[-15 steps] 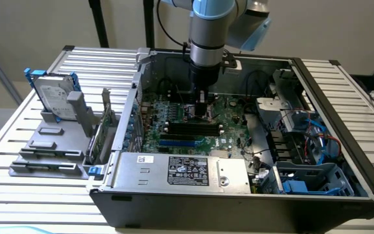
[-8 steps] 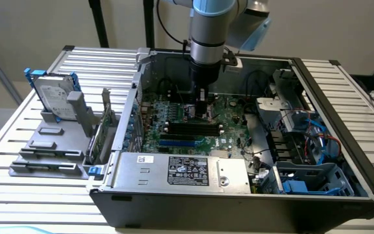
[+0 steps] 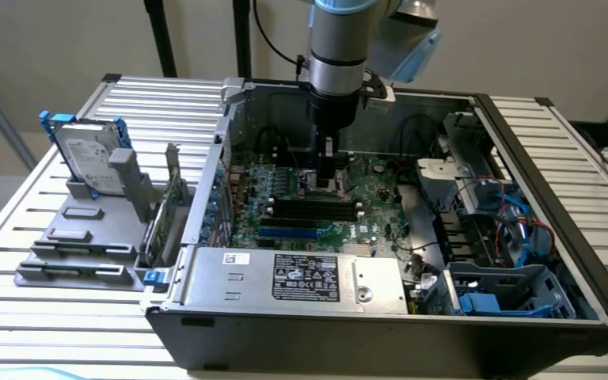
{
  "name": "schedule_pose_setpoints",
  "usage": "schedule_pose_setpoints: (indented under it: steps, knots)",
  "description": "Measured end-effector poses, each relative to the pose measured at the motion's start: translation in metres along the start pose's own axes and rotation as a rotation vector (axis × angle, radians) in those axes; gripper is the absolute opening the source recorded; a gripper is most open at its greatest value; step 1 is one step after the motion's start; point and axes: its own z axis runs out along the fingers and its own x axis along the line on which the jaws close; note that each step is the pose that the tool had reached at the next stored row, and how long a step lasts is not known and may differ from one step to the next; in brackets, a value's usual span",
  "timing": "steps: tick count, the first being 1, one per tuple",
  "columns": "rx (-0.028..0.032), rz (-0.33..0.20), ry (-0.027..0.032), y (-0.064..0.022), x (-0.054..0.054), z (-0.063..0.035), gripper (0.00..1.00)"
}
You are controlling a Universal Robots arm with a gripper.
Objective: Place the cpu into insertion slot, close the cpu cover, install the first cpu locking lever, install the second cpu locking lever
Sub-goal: 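Place the cpu into insertion slot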
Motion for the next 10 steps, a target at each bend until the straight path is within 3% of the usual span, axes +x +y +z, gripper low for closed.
schedule_pose_setpoints:
  steps: [5,6,7,10]
  knots:
    - [0.0001,0.000,0.0024,-0.0091,-0.001,-0.0061,0.42]
    - [0.0000,0.000,0.0027,-0.0124,-0.001,-0.0069,0.36]
    - [0.0000,0.000,0.0029,-0.0162,-0.001,-0.0076,0.36]
    - [-0.0005,0.000,0.0029,-0.0294,-0.003,-0.0098,0.18]
